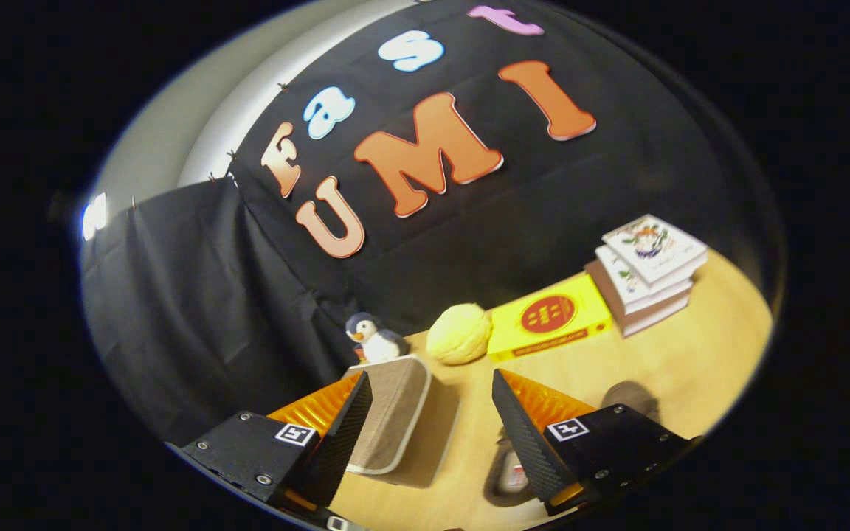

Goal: Open the storage box then place both shoes into the box .Put the left shoe in first, then the right shoe, with the right side of both shoes facing outward in a uniform manner.

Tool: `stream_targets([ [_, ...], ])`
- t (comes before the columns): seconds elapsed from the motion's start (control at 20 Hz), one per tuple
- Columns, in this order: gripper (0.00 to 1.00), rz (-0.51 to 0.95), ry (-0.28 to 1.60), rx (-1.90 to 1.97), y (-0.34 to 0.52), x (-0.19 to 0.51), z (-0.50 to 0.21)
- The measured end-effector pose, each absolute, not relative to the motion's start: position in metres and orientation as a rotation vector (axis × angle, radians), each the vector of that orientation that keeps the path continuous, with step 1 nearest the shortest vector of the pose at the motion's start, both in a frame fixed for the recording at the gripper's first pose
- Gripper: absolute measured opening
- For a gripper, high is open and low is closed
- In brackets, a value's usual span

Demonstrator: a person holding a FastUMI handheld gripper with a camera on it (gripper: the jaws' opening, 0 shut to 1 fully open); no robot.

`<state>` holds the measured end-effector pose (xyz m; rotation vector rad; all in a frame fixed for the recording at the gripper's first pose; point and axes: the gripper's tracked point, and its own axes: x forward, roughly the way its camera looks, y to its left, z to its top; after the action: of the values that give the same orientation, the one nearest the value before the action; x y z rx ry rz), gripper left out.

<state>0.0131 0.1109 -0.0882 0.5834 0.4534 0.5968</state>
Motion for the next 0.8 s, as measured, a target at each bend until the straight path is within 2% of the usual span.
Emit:
stream_targets([
  [0.5,0.98,0.904,0.836,0.865,0.194,0.002,-0.156],
  [0.8,0.97,0.962,0.935,0.931,0.226,0.009,-0.185],
])
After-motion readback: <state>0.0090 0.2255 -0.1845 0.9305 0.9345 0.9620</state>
